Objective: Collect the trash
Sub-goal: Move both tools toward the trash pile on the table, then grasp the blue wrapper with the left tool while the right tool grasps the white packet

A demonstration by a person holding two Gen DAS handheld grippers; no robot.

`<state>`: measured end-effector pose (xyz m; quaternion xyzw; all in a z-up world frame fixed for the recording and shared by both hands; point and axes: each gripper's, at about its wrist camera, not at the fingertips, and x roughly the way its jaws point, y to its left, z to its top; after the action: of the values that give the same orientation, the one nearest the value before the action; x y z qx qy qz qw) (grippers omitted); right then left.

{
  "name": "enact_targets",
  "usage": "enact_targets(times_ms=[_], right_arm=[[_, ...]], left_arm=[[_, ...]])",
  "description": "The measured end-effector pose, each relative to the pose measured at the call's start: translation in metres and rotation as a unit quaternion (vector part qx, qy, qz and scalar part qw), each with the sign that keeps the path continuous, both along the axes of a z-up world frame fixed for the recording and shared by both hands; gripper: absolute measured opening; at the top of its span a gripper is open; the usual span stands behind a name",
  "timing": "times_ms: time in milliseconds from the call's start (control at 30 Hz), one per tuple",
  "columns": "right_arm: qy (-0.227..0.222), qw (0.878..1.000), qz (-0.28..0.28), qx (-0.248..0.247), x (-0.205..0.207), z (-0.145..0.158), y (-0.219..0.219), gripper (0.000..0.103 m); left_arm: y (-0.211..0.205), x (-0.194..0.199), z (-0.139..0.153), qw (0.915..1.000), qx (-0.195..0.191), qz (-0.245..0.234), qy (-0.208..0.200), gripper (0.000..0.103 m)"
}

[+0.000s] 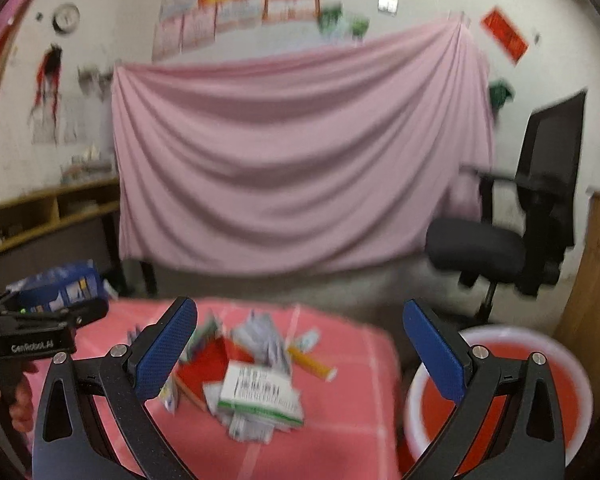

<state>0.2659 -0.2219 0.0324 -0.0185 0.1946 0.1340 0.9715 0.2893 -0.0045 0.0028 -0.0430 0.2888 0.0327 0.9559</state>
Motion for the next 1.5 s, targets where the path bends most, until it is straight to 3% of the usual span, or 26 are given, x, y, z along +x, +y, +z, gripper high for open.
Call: enact_targets(times_ms=[67, 267, 333, 400, 467, 533, 667, 700, 767, 900, 1267, 1500], right_arm=[[0.052, 0.999, 0.006, 0.000, 0.013, -0.011, 0.003, 0.103], [0.137, 0.990, 0.024, -0.009, 0.029, -0.034, 0.013, 0.103], [0.158, 0.987, 0.030, -0.013, 0.034, -0.038, 0.016, 0.103], [0.176, 0.984, 0.034, -0.013, 0.040, -0.042, 0.017, 0.100], [0.191, 0.981, 0.036, -0.010, 0.043, -0.045, 0.016, 0.100], [0.206, 0.978, 0.041, -0.007, 0.045, -0.048, 0.018, 0.099], [0.233, 0.971, 0.046, -0.003, 0.049, -0.055, 0.019, 0.089], [0.237, 0.970, 0.049, 0.001, 0.051, -0.056, 0.018, 0.083], [0.243, 0.968, 0.055, 0.014, 0.051, -0.056, 0.016, 0.080], [0.247, 0.967, 0.060, 0.030, 0.051, -0.057, 0.014, 0.072], [0.236, 0.968, 0.060, 0.059, 0.045, -0.053, 0.010, 0.071], [0.184, 0.980, 0.055, 0.058, 0.028, -0.041, 0.009, 0.071]], left_arm=[[-0.001, 0.010, -0.011, 0.9996, -0.009, -0.003, 0.026, 0.101], [-0.001, 0.029, -0.027, 0.9961, -0.039, -0.014, 0.078, 0.097], [0.001, 0.032, -0.030, 0.9942, -0.056, -0.020, 0.090, 0.091], [0.004, 0.039, -0.035, 0.9902, -0.080, -0.027, 0.112, 0.076], [0.006, 0.042, -0.038, 0.9849, -0.106, -0.032, 0.133, 0.067], [0.010, 0.045, -0.041, 0.9793, -0.131, -0.037, 0.150, 0.062], [0.014, 0.048, -0.037, 0.9740, -0.153, -0.042, 0.162, 0.048], [0.015, 0.048, -0.034, 0.9730, -0.159, -0.045, 0.161, 0.041], [0.018, 0.048, -0.032, 0.9703, -0.173, -0.050, 0.161, 0.031], [0.024, 0.049, -0.028, 0.9655, -0.201, -0.055, 0.156, 0.020], [0.030, 0.033, -0.033, 0.9671, -0.204, -0.061, 0.140, 0.011], [0.017, 0.010, -0.021, 0.9770, -0.176, -0.088, 0.083, 0.008]])
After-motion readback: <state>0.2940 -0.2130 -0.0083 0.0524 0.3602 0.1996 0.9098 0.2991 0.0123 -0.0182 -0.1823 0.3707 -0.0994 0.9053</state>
